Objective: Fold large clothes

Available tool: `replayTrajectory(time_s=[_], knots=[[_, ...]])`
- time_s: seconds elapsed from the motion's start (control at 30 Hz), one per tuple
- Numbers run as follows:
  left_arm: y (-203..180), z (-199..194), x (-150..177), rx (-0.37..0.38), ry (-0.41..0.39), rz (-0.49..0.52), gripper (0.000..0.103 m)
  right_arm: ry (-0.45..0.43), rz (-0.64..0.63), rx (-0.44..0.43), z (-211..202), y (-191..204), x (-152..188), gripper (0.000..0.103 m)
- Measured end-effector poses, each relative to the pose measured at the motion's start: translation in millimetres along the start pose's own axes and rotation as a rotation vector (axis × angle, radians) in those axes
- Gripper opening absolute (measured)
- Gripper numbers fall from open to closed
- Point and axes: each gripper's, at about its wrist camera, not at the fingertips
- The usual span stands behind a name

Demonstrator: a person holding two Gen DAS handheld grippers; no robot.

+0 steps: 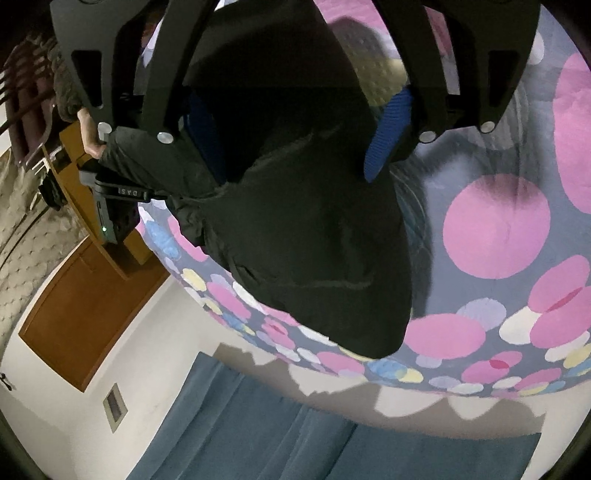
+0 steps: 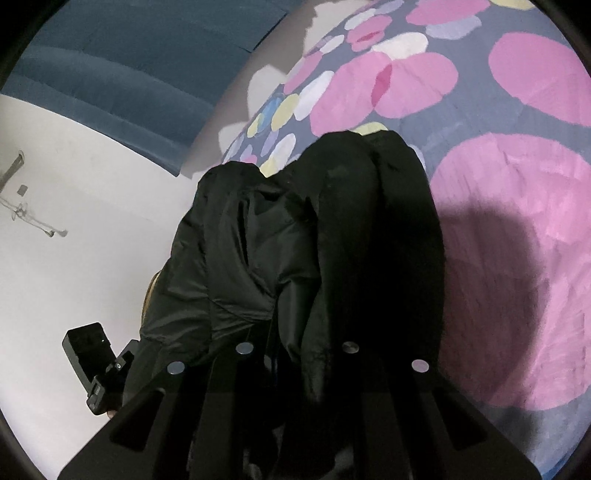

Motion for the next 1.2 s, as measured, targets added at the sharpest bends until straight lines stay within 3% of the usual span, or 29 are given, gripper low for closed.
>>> replayTrajectory(time_s=[0.27, 0.8, 1.2], knots=[[-1.9, 14.2, -0.3, -0.073, 0.028, 0.038, 0.08, 0.016, 0.033, -0.027, 6.8, -6.7, -0.8, 0.014], [-13.4, 16.3, -4.9, -0.117, 0.046, 0.065, 0.08, 0.029, 0.07, -0.066, 7.8, -17.7, -0.1, 0.014], [-21.1, 28.8, -1.7, -0.184, 0.07, 0.131, 0.08, 0.028, 0.087, -0.07, 3.0, -21.8, -0.8, 0.021]])
Point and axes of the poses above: each gripper's, at about its wrist camera, not at the fingertips, and z roughly the way its jaws point, y to its left, x to its underside, and after that the axes turned 11 degrees about x, right-handed
